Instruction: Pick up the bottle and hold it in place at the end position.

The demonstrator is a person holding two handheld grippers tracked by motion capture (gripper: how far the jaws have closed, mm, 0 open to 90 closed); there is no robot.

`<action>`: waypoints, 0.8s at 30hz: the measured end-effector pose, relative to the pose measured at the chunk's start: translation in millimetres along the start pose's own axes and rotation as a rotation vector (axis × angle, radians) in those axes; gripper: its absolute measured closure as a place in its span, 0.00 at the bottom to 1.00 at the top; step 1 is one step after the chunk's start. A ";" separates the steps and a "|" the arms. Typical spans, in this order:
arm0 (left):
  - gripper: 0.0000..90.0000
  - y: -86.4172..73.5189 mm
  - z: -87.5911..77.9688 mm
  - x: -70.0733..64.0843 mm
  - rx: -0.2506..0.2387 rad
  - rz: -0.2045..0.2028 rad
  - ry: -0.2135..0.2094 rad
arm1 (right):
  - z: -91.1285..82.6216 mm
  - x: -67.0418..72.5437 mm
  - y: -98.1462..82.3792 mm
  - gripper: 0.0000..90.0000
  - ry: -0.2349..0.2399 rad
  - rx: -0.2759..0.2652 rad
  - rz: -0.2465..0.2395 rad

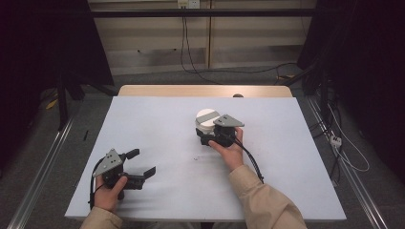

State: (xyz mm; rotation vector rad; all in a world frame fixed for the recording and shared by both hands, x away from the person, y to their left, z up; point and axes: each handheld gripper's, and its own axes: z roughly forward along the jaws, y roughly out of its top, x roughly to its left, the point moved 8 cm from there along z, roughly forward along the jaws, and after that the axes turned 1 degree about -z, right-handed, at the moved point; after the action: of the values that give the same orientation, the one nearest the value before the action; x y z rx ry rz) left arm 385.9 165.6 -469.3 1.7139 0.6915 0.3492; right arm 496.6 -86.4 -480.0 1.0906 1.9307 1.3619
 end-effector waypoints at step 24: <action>0.04 -1.5 1.2 0.3 0.006 -0.007 0.000 | 5.1 1.3 -2.9 0.20 0.007 0.000 -0.011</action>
State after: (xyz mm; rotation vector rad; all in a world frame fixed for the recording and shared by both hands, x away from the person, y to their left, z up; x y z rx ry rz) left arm 386.4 165.1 -471.0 1.7163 0.6991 0.3429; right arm 499.0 -83.2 -484.4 1.0756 1.9385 1.3614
